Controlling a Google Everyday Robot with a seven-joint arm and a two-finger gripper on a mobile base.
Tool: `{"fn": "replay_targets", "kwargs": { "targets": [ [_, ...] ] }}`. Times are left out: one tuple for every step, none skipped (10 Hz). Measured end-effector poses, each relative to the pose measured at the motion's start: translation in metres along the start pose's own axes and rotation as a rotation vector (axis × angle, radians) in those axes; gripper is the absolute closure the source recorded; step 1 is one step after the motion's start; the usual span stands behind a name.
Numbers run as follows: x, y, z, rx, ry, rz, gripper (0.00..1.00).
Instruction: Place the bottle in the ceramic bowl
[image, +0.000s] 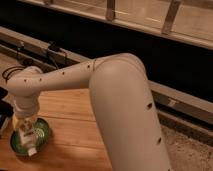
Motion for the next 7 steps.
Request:
{"fn": "replay_targets", "kwargs": {
  "targets": [
    [-0.0006,-0.0030,-0.0009,0.002,-0.002,0.004,0.96],
    [-0.0009,-0.0048,-0.0022,0.003,-0.004,0.007,0.91],
    [-0.0007,-0.0028,-0.0010,0.003,-0.002,0.004,0.85],
    [-0.0007,-0.0025,-0.0009,0.002,-0.002,0.004,0.77],
    [-0.0010,-0.0048,-0.0019,0.003,-0.004,0.007,0.65],
    [-0.0007,-0.0044,-0.0013,0.003,-0.003,0.006,0.57],
    [-0.0007,-0.0027,-0.0007,0.003,-0.002,0.004,0.47]
  ]
}}
